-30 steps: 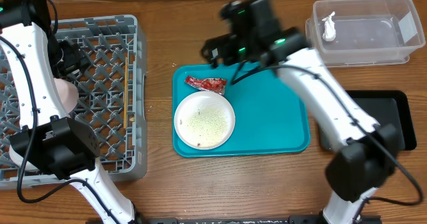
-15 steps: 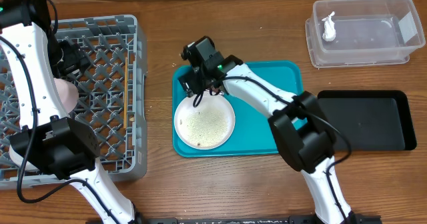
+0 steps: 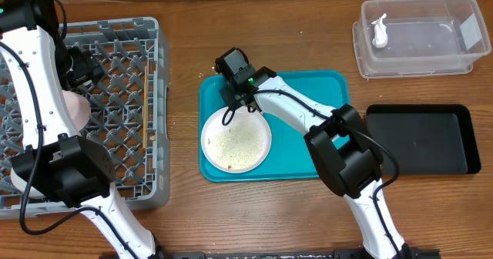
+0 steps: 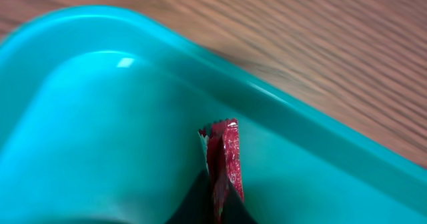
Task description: Sort waste into correct bins and load items into the dishwasher
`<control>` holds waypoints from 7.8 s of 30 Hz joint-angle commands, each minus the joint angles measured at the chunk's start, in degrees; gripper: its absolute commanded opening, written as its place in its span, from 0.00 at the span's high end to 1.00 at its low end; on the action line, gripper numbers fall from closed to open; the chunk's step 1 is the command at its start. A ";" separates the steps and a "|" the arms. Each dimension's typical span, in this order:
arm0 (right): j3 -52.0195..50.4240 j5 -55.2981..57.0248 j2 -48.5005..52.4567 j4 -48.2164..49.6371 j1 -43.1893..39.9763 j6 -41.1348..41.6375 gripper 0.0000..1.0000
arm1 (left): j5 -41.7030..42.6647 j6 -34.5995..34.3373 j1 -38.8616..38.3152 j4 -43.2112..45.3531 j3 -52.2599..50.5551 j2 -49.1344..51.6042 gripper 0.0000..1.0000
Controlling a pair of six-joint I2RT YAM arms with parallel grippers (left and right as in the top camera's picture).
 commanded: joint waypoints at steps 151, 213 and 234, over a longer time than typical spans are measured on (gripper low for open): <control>-13.60 -2.73 -22.23 -20.41 8.72 34.53 0.12 | -0.74 0.48 -0.13 -0.02 1.14 -1.01 0.00; -4.11 17.68 -12.96 -45.29 -0.17 39.15 0.96 | -0.74 0.48 -0.13 -0.02 1.14 -0.98 0.00; 15.67 -1.90 -13.27 -54.03 -31.85 36.52 0.96 | -0.74 0.48 -0.22 -0.02 1.14 -1.01 0.00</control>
